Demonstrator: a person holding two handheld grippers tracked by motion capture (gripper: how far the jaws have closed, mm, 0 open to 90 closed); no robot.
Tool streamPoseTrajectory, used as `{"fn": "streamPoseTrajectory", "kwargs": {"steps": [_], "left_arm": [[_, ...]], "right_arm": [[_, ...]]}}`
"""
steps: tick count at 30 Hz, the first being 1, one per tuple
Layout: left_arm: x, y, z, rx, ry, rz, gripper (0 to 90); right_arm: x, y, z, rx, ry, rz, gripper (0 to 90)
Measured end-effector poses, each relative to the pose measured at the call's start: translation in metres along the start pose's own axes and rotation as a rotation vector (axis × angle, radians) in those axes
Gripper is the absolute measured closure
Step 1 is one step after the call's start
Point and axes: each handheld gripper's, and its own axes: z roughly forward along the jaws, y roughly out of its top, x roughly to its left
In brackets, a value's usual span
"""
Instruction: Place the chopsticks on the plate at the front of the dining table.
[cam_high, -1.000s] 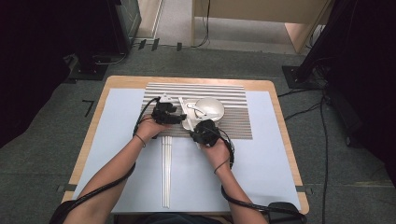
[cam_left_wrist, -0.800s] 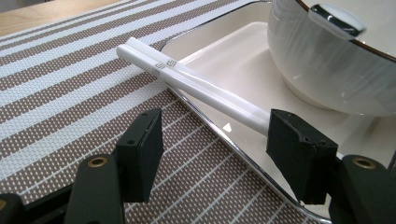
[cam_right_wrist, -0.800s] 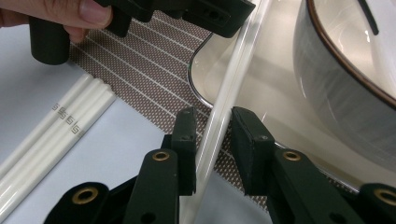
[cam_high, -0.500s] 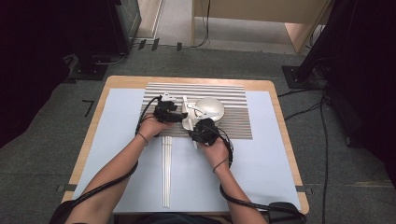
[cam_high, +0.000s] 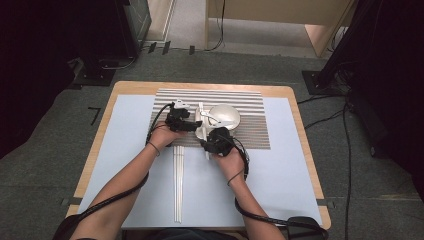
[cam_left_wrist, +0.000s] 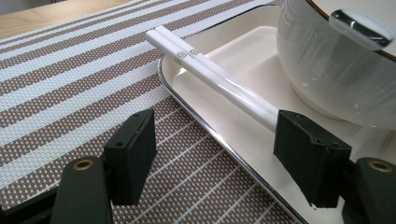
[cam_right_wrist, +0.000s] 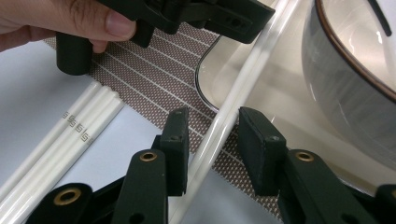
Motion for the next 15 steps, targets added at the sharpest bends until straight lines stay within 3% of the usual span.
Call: {"fn": "streamPoseTrajectory", "kwargs": {"steps": [15], "left_arm": [[-0.002, -0.0002, 0.0042, 0.0, 0.012, 0.0, 24.9]], "right_arm": [[0.001, -0.0009, 0.0001, -0.006, 0.005, 0.001, 60.1]]}}
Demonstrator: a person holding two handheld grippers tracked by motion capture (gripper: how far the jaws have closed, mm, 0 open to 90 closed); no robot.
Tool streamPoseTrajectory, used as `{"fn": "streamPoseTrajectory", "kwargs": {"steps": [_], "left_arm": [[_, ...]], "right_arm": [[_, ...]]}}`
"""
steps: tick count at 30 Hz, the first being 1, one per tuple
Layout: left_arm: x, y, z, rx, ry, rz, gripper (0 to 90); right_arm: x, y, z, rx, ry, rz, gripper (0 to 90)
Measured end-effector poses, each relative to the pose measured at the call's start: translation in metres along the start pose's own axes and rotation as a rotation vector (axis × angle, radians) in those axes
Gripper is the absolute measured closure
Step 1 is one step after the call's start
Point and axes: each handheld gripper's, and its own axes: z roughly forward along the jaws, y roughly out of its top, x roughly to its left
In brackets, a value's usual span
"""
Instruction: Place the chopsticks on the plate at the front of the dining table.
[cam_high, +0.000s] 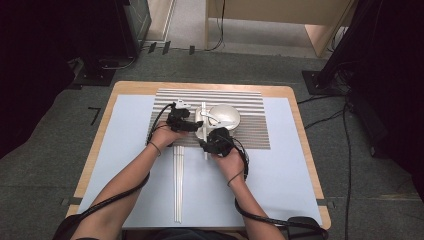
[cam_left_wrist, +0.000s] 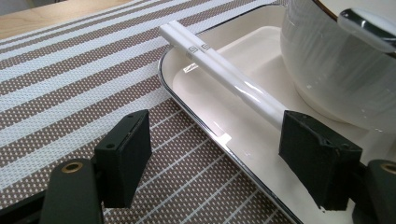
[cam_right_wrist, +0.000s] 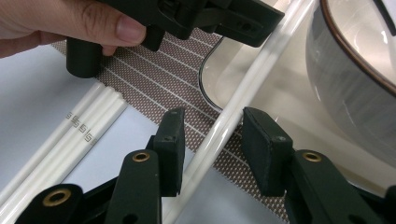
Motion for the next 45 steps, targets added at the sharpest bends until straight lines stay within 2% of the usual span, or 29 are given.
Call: {"fn": "streamPoseTrajectory", "kwargs": {"steps": [27, 41, 45], "left_arm": [[-0.0006, -0.0002, -0.0008, 0.001, -0.002, 0.002, 24.8], [0.0002, -0.0026, -0.0045, 0.008, -0.005, -0.009, 24.9], [-0.0007, -0.0037, -0.009, 0.018, -0.014, -0.004, 25.1]], "right_arm": [[-0.0042, -0.0011, -0.0028, -0.008, 0.029, -0.003, 52.0], [-0.0069, -0.0008, -0.0052, -0.007, 0.029, -0.017, 48.4], [-0.0085, -0.0017, -0.0076, -0.007, 0.03, -0.04, 47.0]]}}
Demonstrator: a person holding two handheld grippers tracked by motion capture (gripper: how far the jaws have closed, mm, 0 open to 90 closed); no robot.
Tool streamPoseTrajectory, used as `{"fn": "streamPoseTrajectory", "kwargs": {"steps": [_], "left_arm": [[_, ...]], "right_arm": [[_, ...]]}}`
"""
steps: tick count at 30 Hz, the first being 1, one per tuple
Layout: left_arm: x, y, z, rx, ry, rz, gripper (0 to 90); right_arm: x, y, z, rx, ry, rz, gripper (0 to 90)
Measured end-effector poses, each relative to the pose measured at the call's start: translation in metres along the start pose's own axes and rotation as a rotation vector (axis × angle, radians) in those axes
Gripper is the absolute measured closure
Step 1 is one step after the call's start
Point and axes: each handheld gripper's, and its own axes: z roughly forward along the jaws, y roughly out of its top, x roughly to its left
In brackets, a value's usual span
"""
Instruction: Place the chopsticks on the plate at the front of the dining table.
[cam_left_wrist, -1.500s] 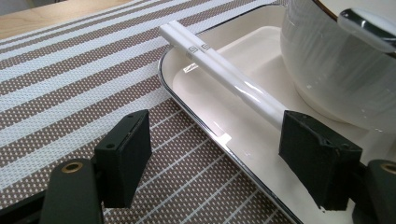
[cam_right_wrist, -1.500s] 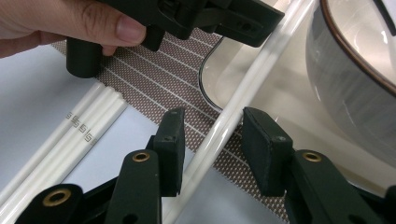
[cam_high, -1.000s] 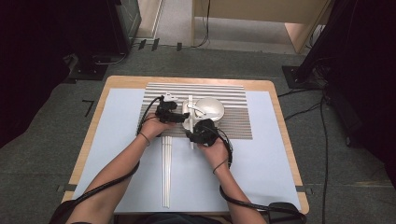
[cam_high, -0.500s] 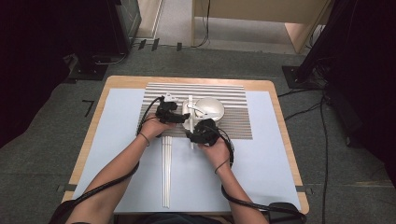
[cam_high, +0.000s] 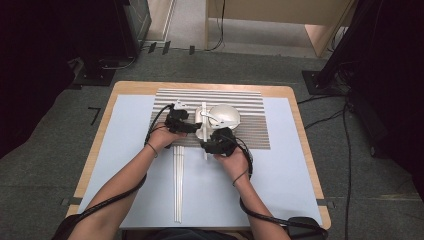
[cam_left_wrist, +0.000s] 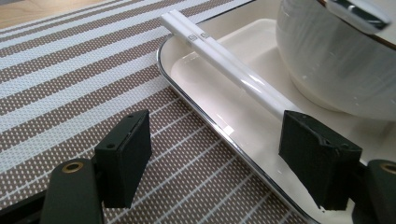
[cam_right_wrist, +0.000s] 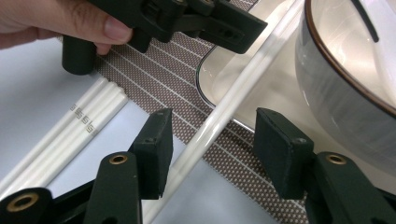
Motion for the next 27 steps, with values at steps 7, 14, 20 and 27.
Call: {"fn": "streamPoseTrajectory", "kwargs": {"steps": [7, 14, 20, 27], "left_arm": [[-0.001, -0.001, -0.01, 0.014, -0.008, 0.012, 25.3], [-0.003, -0.003, -0.021, 0.026, -0.022, 0.02, 25.3], [-0.007, -0.005, -0.029, 0.036, -0.033, 0.038, 25.3], [-0.013, -0.009, -0.038, 0.048, -0.053, 0.054, 25.3]], "right_arm": [[-0.005, 0.001, -0.007, -0.011, 0.032, -0.021, 44.0], [-0.011, 0.0, -0.014, -0.025, 0.064, -0.014, 40.1], [-0.014, -0.002, -0.017, -0.03, 0.083, -0.046, 36.7], [-0.015, -0.006, -0.02, -0.017, 0.072, -0.1, 33.3]]}}
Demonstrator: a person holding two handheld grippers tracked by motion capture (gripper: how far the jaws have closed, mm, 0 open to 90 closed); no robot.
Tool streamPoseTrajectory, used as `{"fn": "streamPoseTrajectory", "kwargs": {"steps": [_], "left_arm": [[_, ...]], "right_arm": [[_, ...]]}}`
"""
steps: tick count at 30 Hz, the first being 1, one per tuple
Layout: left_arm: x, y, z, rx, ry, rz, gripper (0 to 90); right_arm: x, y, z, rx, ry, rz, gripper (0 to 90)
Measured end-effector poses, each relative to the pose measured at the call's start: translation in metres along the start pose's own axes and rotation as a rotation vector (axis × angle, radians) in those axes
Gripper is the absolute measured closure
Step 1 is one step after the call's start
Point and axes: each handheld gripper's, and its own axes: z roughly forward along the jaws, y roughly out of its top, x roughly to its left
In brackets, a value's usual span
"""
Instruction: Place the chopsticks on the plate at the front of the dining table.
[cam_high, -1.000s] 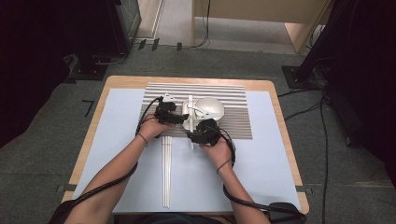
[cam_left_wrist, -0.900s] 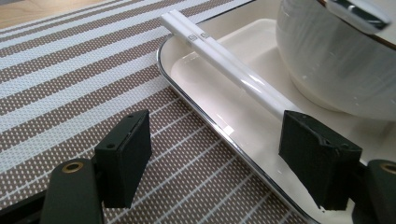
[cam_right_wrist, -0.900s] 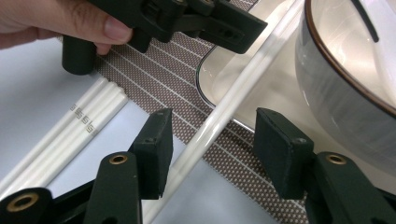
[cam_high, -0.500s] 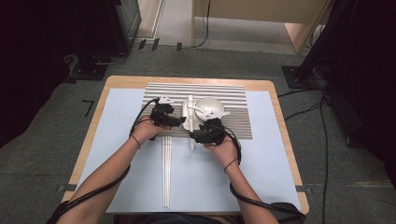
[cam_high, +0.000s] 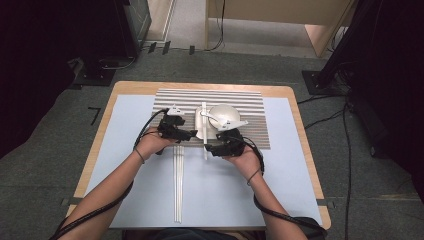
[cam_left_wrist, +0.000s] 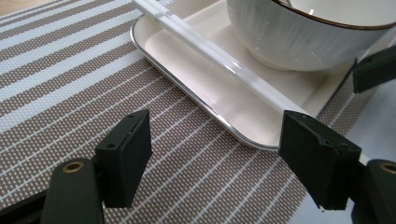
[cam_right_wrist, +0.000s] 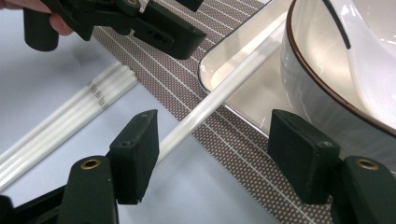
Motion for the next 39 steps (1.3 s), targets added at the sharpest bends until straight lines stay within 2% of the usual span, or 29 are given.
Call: {"fn": "streamPoseTrajectory", "kwargs": {"steps": [6, 8, 16, 22, 28, 32, 39], "left_arm": [[-0.006, -0.002, -0.006, 0.005, -0.016, 0.016, 25.3], [-0.01, -0.004, -0.01, 0.012, -0.023, 0.031, 25.3], [-0.016, -0.013, -0.022, 0.017, -0.037, 0.046, 25.3], [-0.021, -0.021, -0.032, 0.018, -0.045, 0.069, 25.3], [-0.021, -0.028, -0.041, 0.012, -0.044, 0.059, 25.3], [-0.02, -0.036, -0.05, 0.021, -0.036, 0.068, 25.3], [-0.019, -0.045, -0.06, 0.024, -0.028, 0.063, 25.3]], "right_arm": [[0.001, -0.002, -0.003, 0.002, 0.019, -0.029, 31.4], [0.002, -0.004, -0.004, 0.007, 0.02, -0.052, 30.6], [0.005, -0.009, -0.009, -0.002, 0.025, -0.104, 29.4], [0.005, -0.013, -0.013, 0.0, 0.027, -0.113, 29.4], [0.002, -0.018, -0.016, 0.006, 0.024, -0.117, 28.5], [0.001, -0.02, -0.019, 0.006, 0.024, -0.134, 28.0], [-0.003, -0.025, -0.026, 0.001, 0.022, -0.128, 27.8]]}}
